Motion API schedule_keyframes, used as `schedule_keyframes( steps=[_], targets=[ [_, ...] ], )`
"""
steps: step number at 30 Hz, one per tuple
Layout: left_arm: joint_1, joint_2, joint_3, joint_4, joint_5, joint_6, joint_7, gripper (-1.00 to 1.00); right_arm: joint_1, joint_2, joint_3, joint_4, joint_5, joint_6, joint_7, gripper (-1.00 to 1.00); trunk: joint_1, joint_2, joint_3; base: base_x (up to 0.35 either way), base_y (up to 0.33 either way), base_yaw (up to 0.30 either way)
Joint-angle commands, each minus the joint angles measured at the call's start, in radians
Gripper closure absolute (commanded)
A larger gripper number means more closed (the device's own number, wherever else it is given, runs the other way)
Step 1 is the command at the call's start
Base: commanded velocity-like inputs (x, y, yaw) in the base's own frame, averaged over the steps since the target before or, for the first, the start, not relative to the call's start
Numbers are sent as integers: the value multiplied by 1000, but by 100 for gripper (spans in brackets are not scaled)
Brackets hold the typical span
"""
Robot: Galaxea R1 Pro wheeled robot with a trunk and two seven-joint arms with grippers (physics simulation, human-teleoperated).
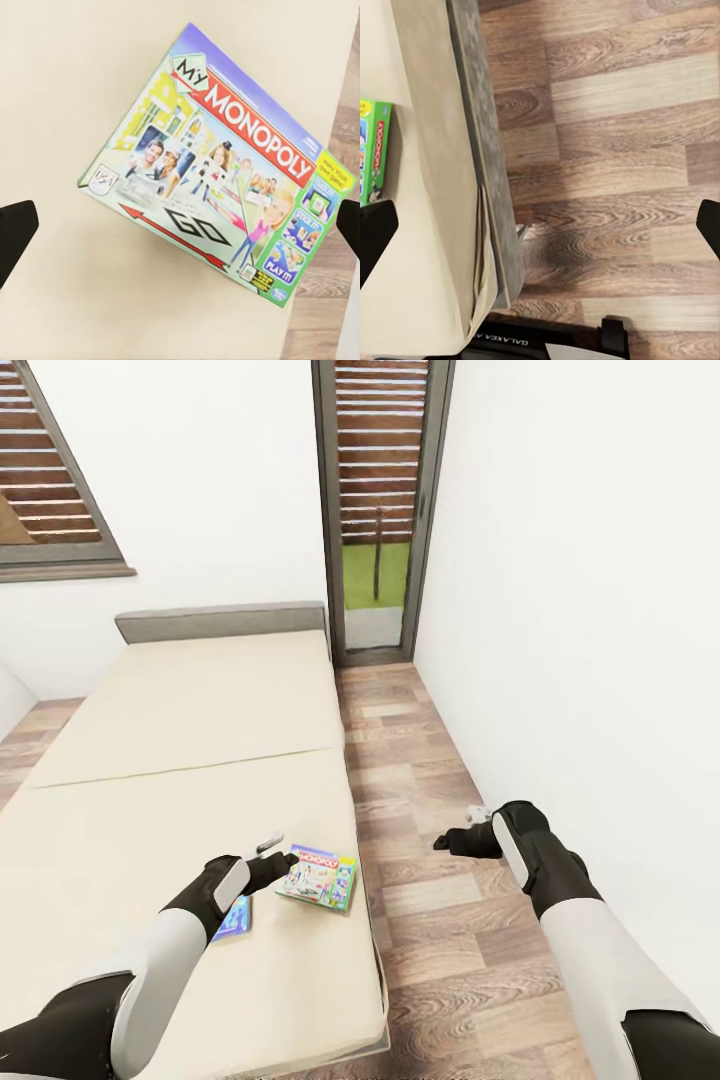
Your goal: Put all the toys in the child's room - the three board games (two on the bed and one on the table), the two jigsaw puzzles on the table, and the tennis ball on the table - inside the toy box on the table in the child's room.
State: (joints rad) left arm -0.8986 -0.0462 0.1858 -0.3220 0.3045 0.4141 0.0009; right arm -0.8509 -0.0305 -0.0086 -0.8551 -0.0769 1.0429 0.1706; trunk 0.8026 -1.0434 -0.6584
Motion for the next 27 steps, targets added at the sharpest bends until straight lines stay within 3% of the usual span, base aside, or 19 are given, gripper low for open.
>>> schedule_keyframes(
  steps=[1, 12, 27],
  targets=[
    [0, 0, 5, -2, 4, 6, 0, -100, 0, 0, -1, -2, -8, 4, -3, -100, 0, -1, -2, 0, 0, 0],
    [-8, 4, 4, -2, 3, 7, 0, -100, 0, 1, -1, -6, -8, 4, -3, -100, 0, -1, -7, 0, 0, 0],
    [-60, 39, 4, -5, 4, 21, -12, -100, 0, 2, -1, -7, -8, 4, -3, -100, 0, -1, -18, 0, 0, 0]
  ],
)
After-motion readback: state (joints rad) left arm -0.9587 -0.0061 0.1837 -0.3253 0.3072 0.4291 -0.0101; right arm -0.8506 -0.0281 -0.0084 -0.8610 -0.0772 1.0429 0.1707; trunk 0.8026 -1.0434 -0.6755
